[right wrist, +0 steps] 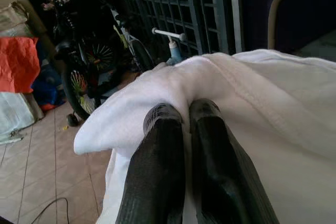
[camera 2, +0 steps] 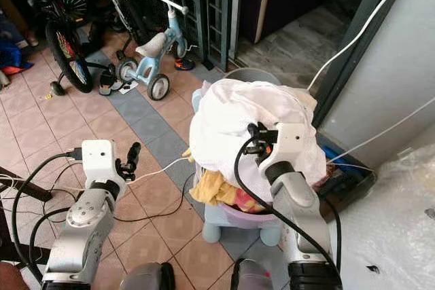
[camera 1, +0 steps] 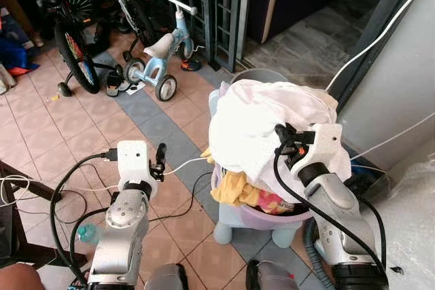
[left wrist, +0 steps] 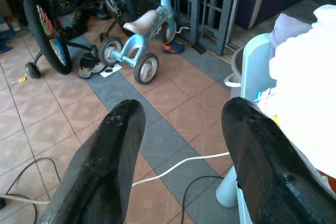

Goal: Clothes washing

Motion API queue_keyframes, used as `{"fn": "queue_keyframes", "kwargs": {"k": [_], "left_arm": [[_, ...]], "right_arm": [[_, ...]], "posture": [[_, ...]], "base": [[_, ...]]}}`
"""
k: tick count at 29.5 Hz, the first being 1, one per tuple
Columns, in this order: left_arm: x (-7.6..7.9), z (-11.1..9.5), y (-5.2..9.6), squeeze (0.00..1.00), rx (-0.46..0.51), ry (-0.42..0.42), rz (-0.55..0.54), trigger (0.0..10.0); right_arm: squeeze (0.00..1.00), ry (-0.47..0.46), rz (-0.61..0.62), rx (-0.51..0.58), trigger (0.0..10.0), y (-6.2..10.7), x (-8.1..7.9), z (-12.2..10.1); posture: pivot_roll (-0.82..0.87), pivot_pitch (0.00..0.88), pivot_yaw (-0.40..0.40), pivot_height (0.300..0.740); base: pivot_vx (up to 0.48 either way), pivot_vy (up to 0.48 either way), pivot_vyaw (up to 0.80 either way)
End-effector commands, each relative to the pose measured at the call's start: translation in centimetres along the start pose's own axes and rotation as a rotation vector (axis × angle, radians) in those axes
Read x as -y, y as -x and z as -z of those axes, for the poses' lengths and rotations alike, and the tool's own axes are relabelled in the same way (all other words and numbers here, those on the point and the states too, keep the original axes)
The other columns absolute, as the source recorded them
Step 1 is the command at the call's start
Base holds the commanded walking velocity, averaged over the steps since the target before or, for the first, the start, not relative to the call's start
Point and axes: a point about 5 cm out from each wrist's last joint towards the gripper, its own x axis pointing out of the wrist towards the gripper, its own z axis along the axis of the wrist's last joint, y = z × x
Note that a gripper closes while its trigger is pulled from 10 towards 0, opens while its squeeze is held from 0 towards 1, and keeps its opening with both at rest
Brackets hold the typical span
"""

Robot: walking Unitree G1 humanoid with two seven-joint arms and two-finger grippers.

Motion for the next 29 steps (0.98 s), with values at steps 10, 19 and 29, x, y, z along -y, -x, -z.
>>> {"fn": "queue_keyframes", "kwargs": {"k": [10,19,29], "left_arm": [[0.5,-0.3,-1.3,0.00,0.031,-0.006,0.022,10.0],[1.4,-0.6,-1.5,0.00,0.056,0.009,0.035,10.0],[1.6,-0.2,-0.8,0.00,0.070,-0.003,0.065,10.0]], "right_arm": [[0.00,-0.086,-0.045,0.436,0.0,-2.5,-2.0,-12.6],[0.00,0.047,0.069,0.390,0.0,-2.7,-0.1,-12.2],[0.00,0.102,0.148,0.219,10.0,-1.6,-0.1,-7.1]], "posture": [[-0.05,0.000,0.081,0.740],[-0.05,0.000,0.067,0.740],[-0.05,0.000,0.062,0.740]], "base": [[0.000,0.000,0.00],[0.000,0.000,0.00],[0.000,-0.025,-0.36]]}}
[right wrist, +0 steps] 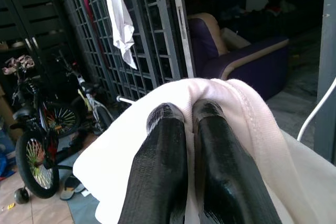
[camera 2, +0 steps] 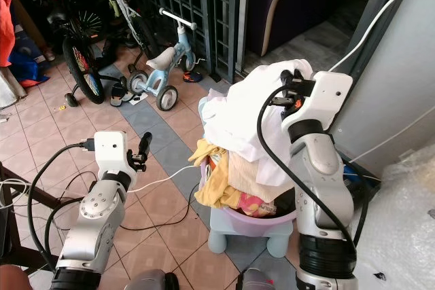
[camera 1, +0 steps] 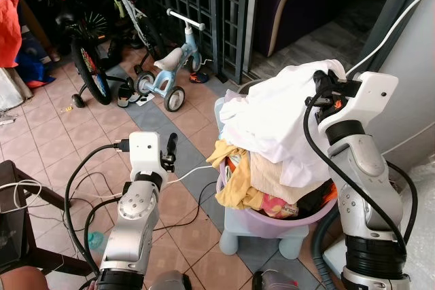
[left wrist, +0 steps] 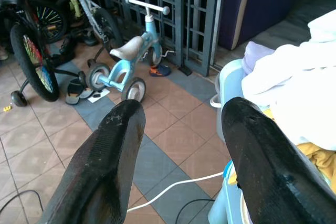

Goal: Clothes washing

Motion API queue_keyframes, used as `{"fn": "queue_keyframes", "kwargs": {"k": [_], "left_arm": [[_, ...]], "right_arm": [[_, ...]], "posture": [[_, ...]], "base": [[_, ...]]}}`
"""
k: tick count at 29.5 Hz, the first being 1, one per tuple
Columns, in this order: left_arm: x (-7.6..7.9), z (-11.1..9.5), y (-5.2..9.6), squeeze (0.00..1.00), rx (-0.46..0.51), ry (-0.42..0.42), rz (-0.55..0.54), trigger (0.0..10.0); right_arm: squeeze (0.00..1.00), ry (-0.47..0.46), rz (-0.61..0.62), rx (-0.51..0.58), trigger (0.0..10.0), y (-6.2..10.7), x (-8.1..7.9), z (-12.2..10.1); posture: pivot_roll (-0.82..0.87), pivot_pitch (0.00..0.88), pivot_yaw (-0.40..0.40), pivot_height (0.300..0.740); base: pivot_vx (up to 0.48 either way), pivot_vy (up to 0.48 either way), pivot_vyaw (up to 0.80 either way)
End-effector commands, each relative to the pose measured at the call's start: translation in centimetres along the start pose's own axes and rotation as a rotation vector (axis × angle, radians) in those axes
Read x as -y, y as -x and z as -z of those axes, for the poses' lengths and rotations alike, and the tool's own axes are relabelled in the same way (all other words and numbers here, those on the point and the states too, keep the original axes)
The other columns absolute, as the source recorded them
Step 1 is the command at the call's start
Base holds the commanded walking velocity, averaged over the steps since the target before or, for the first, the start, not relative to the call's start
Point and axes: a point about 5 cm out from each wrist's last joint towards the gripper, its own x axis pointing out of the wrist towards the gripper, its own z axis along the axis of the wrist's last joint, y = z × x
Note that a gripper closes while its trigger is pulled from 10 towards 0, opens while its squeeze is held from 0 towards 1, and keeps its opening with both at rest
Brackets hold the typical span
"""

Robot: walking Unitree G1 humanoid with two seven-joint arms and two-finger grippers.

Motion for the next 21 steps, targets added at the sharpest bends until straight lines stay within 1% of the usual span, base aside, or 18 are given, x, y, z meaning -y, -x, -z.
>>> {"fn": "queue_keyframes", "kwargs": {"k": [1,4,5,6,7,8,9,10,11,12,13,16,17,19,21], "left_arm": [[0.2,-0.5,0.0,0.00,0.028,-0.007,0.015,10.0],[0.4,-0.7,-0.1,0.00,0.032,-0.004,0.020,10.0],[0.5,-0.7,-0.1,0.00,0.032,-0.003,0.021,10.0],[0.5,-0.7,-0.1,0.00,0.032,-0.002,0.021,10.0],[0.5,-0.7,-0.2,0.00,0.030,-0.001,0.019,10.0],[0.5,-0.6,-0.2,0.00,0.031,-0.002,0.018,10.0],[0.5,-0.6,-0.2,0.00,0.032,-0.005,0.018,10.0],[0.5,-0.5,-0.2,0.00,0.032,-0.008,0.017,10.0],[0.5,-0.5,-0.2,0.00,0.032,-0.010,0.015,10.0],[0.4,-0.5,-0.1,0.00,0.034,-0.011,0.015,10.0],[0.4,-0.6,-0.1,0.00,0.040,-0.012,0.015,10.0],[0.2,-0.6,-0.1,0.00,0.048,-0.010,0.003,10.0],[0.2,-0.6,-0.1,0.00,0.048,-0.010,0.003,10.0],[0.1,-0.8,-0.2,0.00,0.065,-0.011,-0.005,10.0],[0.2,-0.8,-0.3,0.00,0.065,-0.011,0.002,10.0]], "right_arm": [[0.00,0.016,-0.013,0.047,10.0,0.0,-0.6,-0.8],[0.00,0.031,-0.026,0.060,10.0,-0.1,-0.8,-1.0],[0.00,0.047,-0.029,0.069,10.0,-0.2,-0.8,-1.1],[0.00,0.083,-0.032,0.085,10.0,-0.3,-0.8,-1.4],[0.00,0.130,-0.042,0.110,10.0,-0.4,-0.8,-1.6],[0.00,0.316,-0.071,0.168,10.0,-0.3,-1.0,-1.8],[0.00,0.379,-0.088,0.174,10.0,-0.1,-1.1,-1.4],[0.00,0.380,-0.091,0.160,10.0,0.1,-1.0,-0.9],[0.00,0.359,-0.085,0.142,10.0,0.3,-0.8,-0.4],[0.00,0.336,-0.071,0.123,10.0,0.6,-0.6,0.1],[0.00,0.289,-0.040,0.083,10.0,1.0,-0.1,1.1],[0.00,0.273,-0.021,0.049,10.0,1.4,0.3,1.9],[0.00,0.273,-0.021,0.049,10.0,1.4,0.3,1.9],[0.00,0.284,0.008,0.046,10.0,1.9,0.6,2.9],[0.00,0.291,0.015,0.052,10.0,2.3,0.7,3.4]], "posture": [[-0.05,0.000,0.062,0.740],[-0.06,0.002,0.062,0.740],[-0.06,0.005,0.063,0.740],[-0.05,0.005,0.063,0.740],[-0.05,0.005,0.062,0.740],[-0.05,0.007,0.059,0.740],[-0.05,0.007,0.059,0.740],[-0.05,0.007,0.059,0.740],[-0.05,0.010,0.057,0.740],[-0.05,0.011,0.057,0.740],[-0.05,0.013,0.055,0.740],[-0.05,0.013,0.055,0.740],[-0.05,0.013,0.055,0.740],[-0.05,0.010,0.054,0.740],[-0.05,0.007,0.054,0.740]], "base": [[0.000,-0.255,-0.80],[0.000,0.000,-0.80],[0.000,-0.262,-0.80],[0.000,-0.270,-0.80],[0.000,-0.281,-0.80],[0.000,-0.270,0.00],[0.000,-0.240,0.00],[0.000,0.000,0.00],[0.000,0.000,0.00],[0.000,0.000,0.00],[0.000,0.000,0.00],[0.000,0.000,0.00],[0.000,0.000,0.00],[0.000,0.000,0.00],[0.000,0.000,0.00]]}}
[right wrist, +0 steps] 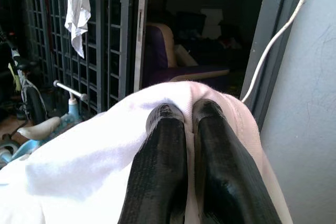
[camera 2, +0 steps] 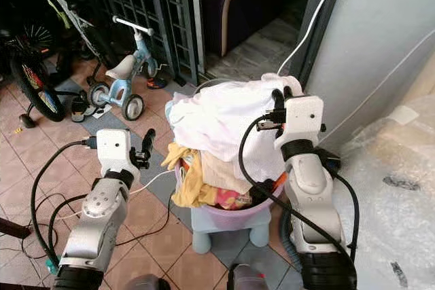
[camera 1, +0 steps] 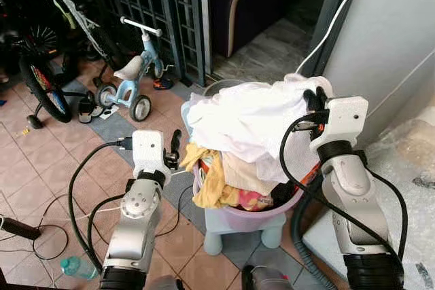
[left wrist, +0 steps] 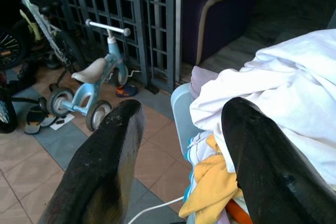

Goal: Clothes washing

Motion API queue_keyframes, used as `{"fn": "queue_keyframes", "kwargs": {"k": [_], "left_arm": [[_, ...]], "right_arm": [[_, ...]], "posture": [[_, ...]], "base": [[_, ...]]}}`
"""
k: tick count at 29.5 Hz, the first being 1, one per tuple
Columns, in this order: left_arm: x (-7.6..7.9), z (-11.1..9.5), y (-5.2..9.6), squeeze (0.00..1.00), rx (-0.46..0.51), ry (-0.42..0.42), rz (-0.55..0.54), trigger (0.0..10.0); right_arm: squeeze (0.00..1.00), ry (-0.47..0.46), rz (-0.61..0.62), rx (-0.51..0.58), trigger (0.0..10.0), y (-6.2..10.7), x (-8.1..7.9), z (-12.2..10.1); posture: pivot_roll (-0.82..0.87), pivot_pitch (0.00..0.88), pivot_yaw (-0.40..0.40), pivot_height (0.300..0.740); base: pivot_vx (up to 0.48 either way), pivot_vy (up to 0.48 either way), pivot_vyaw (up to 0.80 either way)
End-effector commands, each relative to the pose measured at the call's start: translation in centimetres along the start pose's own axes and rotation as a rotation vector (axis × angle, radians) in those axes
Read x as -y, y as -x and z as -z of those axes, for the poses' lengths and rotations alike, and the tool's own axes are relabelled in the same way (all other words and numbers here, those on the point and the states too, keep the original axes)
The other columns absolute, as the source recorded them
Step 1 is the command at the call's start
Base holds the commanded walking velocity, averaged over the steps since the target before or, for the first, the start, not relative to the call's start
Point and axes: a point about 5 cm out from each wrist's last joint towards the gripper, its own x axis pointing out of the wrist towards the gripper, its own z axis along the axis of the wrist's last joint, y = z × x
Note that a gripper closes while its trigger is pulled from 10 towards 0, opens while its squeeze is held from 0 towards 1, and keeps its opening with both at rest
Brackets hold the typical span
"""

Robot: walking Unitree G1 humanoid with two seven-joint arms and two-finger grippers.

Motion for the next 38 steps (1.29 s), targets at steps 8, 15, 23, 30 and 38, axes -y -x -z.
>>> {"fn": "queue_keyframes", "kwargs": {"k": [8,15,23,30,38], "left_arm": [[0.1,0.6,0.5,0.00,-0.011,-0.004,0.003,10.0],[-0.3,0.3,0.3,0.00,0.006,-0.027,0.024,10.0],[0.1,0.1,-0.1,0.00,0.022,-0.035,0.037,10.0],[-0.1,0.1,-0.1,0.00,0.022,-0.025,0.035,10.0],[0.0,0.1,-0.2,0.00,0.016,-0.006,0.024,10.0]], "right_arm": [[0.00,0.027,0.055,-0.080,10.0,4.8,-0.6,4.0],[0.00,0.060,0.027,-0.058,10.0,5.3,-1.8,4.2],[0.00,0.094,0.085,-0.118,10.0,5.1,-0.9,5.3],[0.00,0.080,0.113,-0.063,10.0,3.0,0.2,3.7],[0.00,0.131,0.113,0.128,10.0,-0.5,1.1,-0.6]], "posture": [[-0.05,0.008,0.066,0.740],[-0.06,0.017,0.075,0.740],[-0.06,0.029,0.073,0.740],[-0.06,0.031,0.066,0.740],[-0.06,0.030,0.062,0.740]], "base": [[0.000,0.000,0.00],[0.000,0.000,0.00],[0.000,-0.251,0.00],[0.000,-0.351,-0.46],[0.000,-0.145,-0.80]]}}
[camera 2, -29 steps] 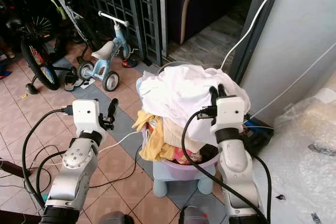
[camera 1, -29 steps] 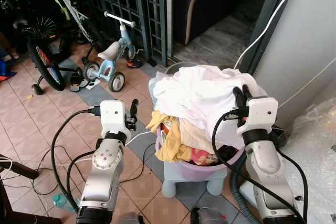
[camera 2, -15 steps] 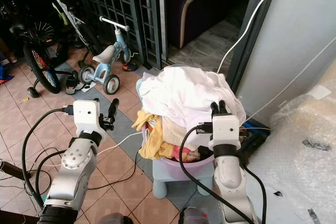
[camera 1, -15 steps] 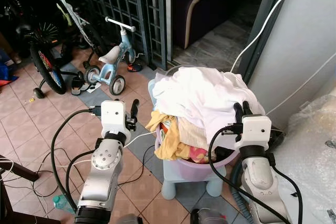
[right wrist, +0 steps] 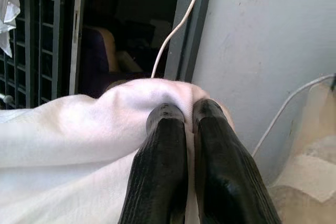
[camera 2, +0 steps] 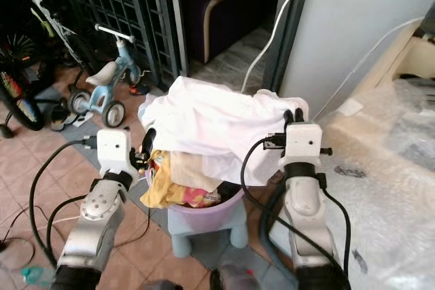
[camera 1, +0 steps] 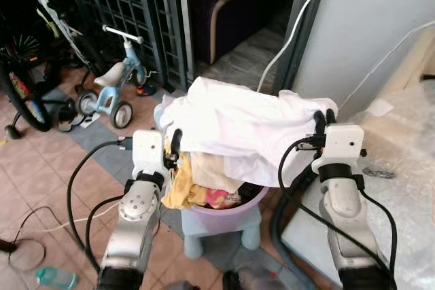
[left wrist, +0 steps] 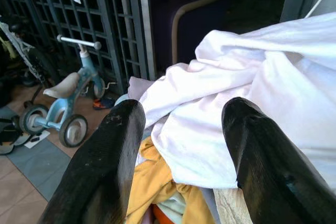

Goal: Clothes washing

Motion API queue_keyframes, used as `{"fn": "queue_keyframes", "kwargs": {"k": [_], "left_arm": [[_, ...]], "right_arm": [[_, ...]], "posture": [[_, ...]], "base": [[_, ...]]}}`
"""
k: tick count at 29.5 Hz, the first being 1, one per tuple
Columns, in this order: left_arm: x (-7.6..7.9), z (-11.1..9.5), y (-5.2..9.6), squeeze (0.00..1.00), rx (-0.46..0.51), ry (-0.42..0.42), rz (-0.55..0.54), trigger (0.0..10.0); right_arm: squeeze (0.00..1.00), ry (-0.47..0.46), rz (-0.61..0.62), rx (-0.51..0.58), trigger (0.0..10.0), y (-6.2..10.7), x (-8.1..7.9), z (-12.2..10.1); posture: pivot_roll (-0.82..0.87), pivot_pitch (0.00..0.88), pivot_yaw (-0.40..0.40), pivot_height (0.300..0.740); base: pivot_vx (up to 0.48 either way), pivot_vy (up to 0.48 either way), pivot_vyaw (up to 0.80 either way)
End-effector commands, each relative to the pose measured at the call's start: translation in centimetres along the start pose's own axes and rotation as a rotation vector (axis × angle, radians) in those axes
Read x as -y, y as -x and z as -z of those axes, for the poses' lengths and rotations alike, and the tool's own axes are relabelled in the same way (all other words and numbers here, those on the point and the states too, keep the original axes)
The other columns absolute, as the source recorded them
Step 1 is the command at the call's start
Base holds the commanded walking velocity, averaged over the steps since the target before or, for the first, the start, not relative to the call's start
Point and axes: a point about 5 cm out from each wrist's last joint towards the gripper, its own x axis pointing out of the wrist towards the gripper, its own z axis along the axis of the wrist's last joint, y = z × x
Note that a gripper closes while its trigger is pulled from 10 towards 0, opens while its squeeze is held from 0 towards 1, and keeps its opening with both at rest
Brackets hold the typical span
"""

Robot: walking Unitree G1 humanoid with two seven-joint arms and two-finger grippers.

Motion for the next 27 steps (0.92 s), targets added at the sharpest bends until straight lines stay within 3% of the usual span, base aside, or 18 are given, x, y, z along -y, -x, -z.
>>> {"fn": "queue_keyframes", "kwargs": {"k": [1,6,11,13,21,27], "left_arm": [[0.8,-0.2,-0.1,0.00,0.002,0.010,0.020,10.0],[0.7,-0.2,-0.1,0.00,-0.004,0.014,0.015,10.0],[0.7,-0.1,-0.2,0.00,-0.006,0.017,0.014,10.0],[0.8,-0.2,-0.2,0.00,-0.004,0.023,0.023,10.0],[1.2,-0.2,-0.2,0.00,-0.004,0.035,0.058,10.0],[1.2,-0.4,-0.1,0.00,0.012,0.045,0.064,10.0]], "right_arm": [[0.00,0.026,0.030,0.075,10.0,-0.7,1.1,-1.6],[0.00,0.036,0.067,0.161,10.0,-2.4,1.4,-4.0],[0.00,0.053,0.102,0.152,10.0,-2.6,1.9,-3.9],[0.00,0.062,0.162,0.117,10.0,-2.8,3.1,-3.4],[0.00,0.093,0.225,0.129,10.0,-4.0,5.0,-4.0],[0.00,0.072,0.160,0.123,10.0,-5.4,5.0,-4.2]], "posture": [[-0.06,0.030,0.062,0.740],[-0.06,0.029,0.059,0.740],[-0.06,0.030,0.059,0.740],[-0.06,0.033,0.062,0.740],[-0.07,0.036,0.062,0.740],[-0.07,0.041,0.060,0.740]], "base": [[0.000,0.000,-0.77],[0.000,0.000,-0.78],[0.000,0.000,-0.80],[0.000,0.000,-0.80],[0.000,0.000,-0.80],[0.000,0.000,-0.64]]}}
